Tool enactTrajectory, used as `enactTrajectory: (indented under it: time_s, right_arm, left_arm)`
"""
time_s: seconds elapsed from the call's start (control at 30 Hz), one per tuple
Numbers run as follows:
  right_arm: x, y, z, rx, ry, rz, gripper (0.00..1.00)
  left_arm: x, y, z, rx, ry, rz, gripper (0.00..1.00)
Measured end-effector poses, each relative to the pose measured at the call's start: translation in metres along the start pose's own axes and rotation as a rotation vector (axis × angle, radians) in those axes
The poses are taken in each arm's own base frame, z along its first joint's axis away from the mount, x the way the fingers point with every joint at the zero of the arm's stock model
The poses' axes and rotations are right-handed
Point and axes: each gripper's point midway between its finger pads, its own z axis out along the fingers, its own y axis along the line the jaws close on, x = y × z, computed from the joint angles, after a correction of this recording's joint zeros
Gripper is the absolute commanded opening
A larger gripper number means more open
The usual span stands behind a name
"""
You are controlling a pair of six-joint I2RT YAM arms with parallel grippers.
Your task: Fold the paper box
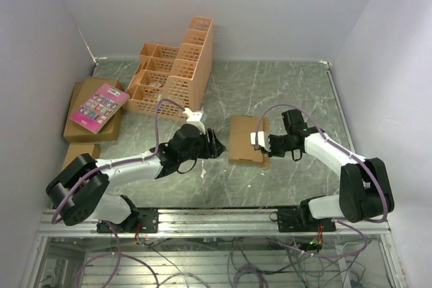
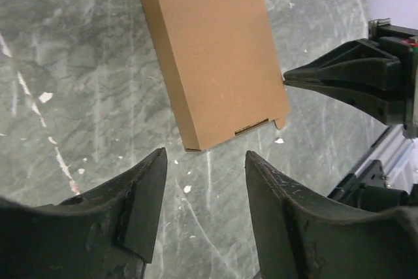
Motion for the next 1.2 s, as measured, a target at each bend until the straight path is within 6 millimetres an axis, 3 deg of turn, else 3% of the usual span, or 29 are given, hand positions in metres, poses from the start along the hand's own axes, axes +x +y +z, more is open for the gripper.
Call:
enactTrajectory:
  time_s: [0.07, 0.33, 0.47, 0.57, 0.63, 0.73, 0.87, 0.93, 1.0, 1.07, 1.2]
  right_arm:
    - [-0.004, -0.001, 0.003, -0.001, 0.003, -0.021, 0.00]
    - [-0.025, 0.010, 0.017, -0.052, -0.023, -0.091, 0.00]
    - [-0.041, 0.029, 0.038, -0.144, -0.040, -0.128, 0.00]
    - [-0.055, 0.039, 0.055, -0.220, -0.049, -0.138, 0.00]
    - [-0.064, 0.036, 0.060, -0.237, -0.062, -0.133, 0.08]
    - [-0.078, 0.026, 0.055, -0.212, -0.097, -0.139, 0.26]
    - [-0.090, 0.037, 0.035, -0.184, -0.158, -0.192, 0.44]
    - [-0.090, 0.051, 0.026, -0.180, -0.179, -0.225, 0.45]
    - [-0.086, 0.059, 0.019, -0.167, -0.185, -0.230, 0.44]
    - [-0.078, 0.050, 0.010, -0.122, -0.187, -0.191, 0.38]
    - [-0.054, 0.020, -0.006, -0.019, -0.168, -0.072, 0.37]
  left_arm:
    - [-0.001, 0.004, 0.000, -0.029, 0.005, 0.021, 0.49]
    - [-0.003, 0.021, -0.021, -0.090, -0.030, 0.060, 0.50]
    - [0.001, 0.025, -0.029, -0.082, -0.040, 0.060, 0.51]
    - [0.002, 0.026, -0.033, -0.079, -0.043, 0.062, 0.60]
    - [-0.001, 0.025, -0.035, -0.072, -0.054, 0.068, 0.70]
    - [-0.008, 0.022, -0.040, -0.061, -0.084, 0.085, 0.81]
    - [-0.012, 0.023, -0.044, -0.046, -0.112, 0.114, 0.83]
    - [-0.010, 0.027, -0.042, -0.051, -0.107, 0.129, 0.78]
    - [-0.006, 0.032, -0.038, -0.061, -0.086, 0.139, 0.65]
    - [0.003, 0.038, -0.031, -0.073, -0.039, 0.142, 0.56]
    - [0.013, 0.036, -0.025, -0.055, 0.009, 0.095, 0.52]
